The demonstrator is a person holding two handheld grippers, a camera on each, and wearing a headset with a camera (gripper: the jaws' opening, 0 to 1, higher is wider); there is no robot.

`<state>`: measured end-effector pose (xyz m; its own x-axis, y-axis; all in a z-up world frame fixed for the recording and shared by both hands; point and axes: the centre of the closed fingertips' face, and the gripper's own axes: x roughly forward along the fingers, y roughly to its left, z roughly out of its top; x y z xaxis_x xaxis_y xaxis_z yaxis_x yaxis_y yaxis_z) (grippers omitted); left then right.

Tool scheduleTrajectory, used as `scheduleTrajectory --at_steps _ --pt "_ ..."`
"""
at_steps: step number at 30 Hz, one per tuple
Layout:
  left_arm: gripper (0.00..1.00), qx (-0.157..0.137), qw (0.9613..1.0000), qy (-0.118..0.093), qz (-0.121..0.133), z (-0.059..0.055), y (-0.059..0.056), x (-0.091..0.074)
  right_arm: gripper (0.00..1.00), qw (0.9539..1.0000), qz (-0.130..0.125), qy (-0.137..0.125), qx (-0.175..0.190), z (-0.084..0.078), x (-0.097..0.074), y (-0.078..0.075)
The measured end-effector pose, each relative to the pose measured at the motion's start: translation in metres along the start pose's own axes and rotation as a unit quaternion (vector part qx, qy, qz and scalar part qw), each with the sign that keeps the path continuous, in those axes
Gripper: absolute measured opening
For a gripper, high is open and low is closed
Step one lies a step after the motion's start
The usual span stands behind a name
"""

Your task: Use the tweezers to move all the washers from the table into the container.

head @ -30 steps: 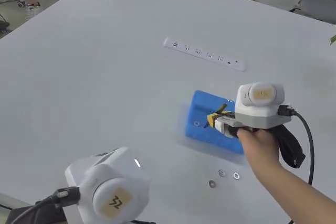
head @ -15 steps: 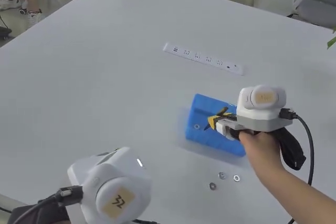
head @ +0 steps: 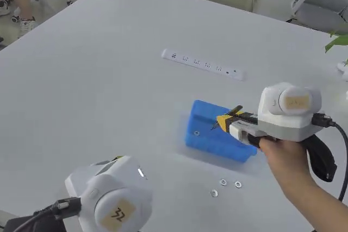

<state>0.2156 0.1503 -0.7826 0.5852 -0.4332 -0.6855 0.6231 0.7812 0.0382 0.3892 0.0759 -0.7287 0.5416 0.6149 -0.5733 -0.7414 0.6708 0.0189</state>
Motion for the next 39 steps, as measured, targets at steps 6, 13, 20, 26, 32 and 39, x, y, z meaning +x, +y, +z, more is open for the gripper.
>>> scheduleTrajectory --at_steps 6,13,20,26,32,39 --pt "0.99 0.000 1.0000 -0.005 0.000 0.003 -0.001 0.000 0.05 1.0000 0.005 -0.006 0.002 -0.004 -0.025 0.016" --pt "0.99 0.000 1.0000 -0.009 -0.001 0.005 -0.002 0.001 0.05 0.9999 0.007 0.013 0.003 -0.029 -0.035 0.019" --pt "0.99 -0.001 0.9999 -0.017 0.002 0.010 -0.001 0.000 0.05 0.9990 0.011 0.039 0.021 -0.058 -0.036 0.020" --pt "0.99 -0.005 0.9998 -0.019 0.003 0.011 -0.002 0.000 0.05 0.9976 0.013 0.060 0.032 -0.080 -0.036 0.023" --pt "0.99 -0.003 0.9997 -0.022 0.007 0.013 -0.002 -0.001 0.05 0.9960 0.018 0.081 0.032 -0.099 -0.032 0.030" --pt "0.99 -0.001 0.9999 -0.013 0.005 0.009 -0.003 0.000 0.05 0.9945 0.020 0.095 0.040 -0.110 -0.028 0.028"
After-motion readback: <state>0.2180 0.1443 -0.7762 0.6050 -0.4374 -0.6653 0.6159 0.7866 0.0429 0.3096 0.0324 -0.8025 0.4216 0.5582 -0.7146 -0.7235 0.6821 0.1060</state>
